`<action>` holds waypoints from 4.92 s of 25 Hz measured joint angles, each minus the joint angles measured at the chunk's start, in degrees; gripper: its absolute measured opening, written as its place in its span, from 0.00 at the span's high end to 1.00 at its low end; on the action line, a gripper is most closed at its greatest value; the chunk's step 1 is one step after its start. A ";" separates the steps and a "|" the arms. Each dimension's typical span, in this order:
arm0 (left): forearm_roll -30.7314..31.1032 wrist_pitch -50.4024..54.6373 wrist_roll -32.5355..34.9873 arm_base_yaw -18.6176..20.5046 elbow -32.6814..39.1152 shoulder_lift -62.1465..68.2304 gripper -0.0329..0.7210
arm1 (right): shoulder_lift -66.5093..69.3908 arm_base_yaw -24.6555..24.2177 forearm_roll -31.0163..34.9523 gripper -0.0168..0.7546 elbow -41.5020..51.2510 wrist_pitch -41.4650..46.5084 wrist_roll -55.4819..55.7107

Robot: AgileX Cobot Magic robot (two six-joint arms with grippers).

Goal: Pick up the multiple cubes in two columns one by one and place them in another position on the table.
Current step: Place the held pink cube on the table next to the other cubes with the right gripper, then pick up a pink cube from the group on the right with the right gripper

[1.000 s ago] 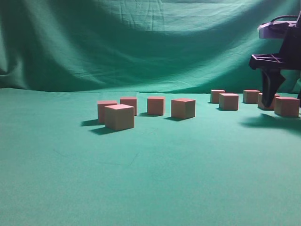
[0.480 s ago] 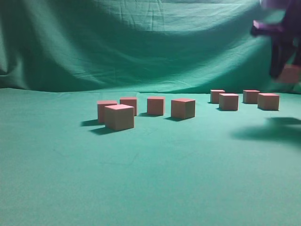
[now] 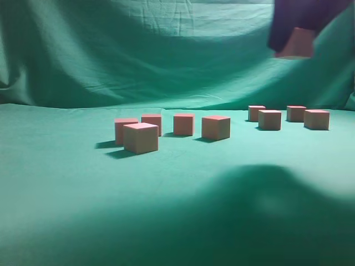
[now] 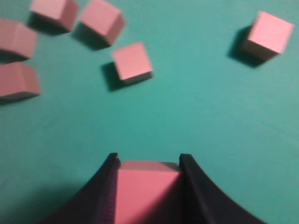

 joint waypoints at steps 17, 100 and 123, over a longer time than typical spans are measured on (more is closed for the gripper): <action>0.00 0.00 0.00 0.00 0.00 0.00 0.96 | 11.65 18.48 -2.94 0.64 -2.51 -7.65 -15.50; 0.00 0.00 0.00 0.00 0.00 0.00 0.96 | 17.98 5.74 -17.13 0.15 -35.49 24.43 -6.00; 0.00 0.00 0.00 0.00 0.00 0.00 0.96 | 33.61 -9.46 -5.61 0.23 -35.49 5.58 6.07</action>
